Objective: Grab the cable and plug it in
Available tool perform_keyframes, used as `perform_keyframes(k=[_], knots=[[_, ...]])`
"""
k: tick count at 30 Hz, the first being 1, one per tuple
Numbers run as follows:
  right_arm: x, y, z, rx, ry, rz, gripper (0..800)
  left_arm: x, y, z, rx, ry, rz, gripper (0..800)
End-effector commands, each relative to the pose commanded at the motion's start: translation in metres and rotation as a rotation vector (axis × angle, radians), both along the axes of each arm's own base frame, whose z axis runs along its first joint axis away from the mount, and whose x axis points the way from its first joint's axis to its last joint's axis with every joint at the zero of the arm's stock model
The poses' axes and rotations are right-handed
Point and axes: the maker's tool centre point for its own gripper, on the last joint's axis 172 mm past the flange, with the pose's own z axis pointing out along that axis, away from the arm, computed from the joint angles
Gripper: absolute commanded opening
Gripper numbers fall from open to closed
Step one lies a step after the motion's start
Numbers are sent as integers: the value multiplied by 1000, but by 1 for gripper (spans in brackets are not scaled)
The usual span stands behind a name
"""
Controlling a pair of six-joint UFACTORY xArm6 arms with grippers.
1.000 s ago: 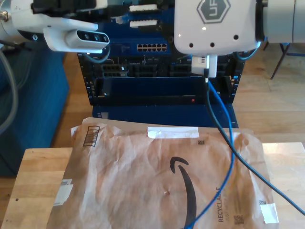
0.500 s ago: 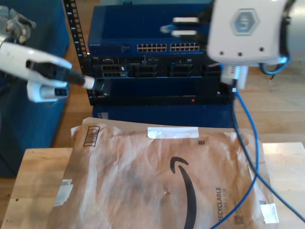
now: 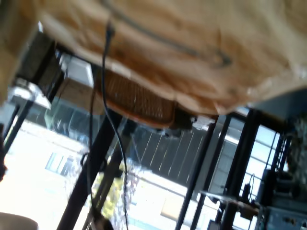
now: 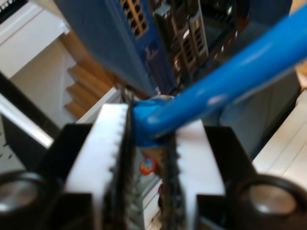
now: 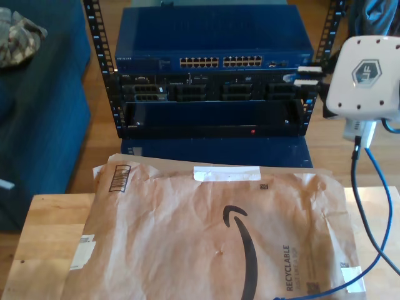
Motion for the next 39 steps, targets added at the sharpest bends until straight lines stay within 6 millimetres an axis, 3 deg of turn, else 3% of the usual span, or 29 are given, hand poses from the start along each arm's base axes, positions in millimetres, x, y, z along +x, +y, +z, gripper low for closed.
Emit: perform_keyframes(k=[5,11,19,25,30,39], knots=[[1,-8,-18,-42,20,-16,3,-62,35,-10,43,-11,-42,798],[-2,-20,-38,-62,50,-34,3,-139,34,-26,68,14,-126,798],[-7,-22,-48,-62,63,-39,3,-230,-11,-53,-26,62,-190,798],[-13,-23,-57,-63,74,-39,3,-260,-27,-83,-26,82,-177,799],[-15,-23,-61,-65,80,-38,3,-271,-36,-117,-11,27,-186,799],[-19,-22,-69,-64,92,-36,3,-278,-29,-150,145,-57,-173,799]])
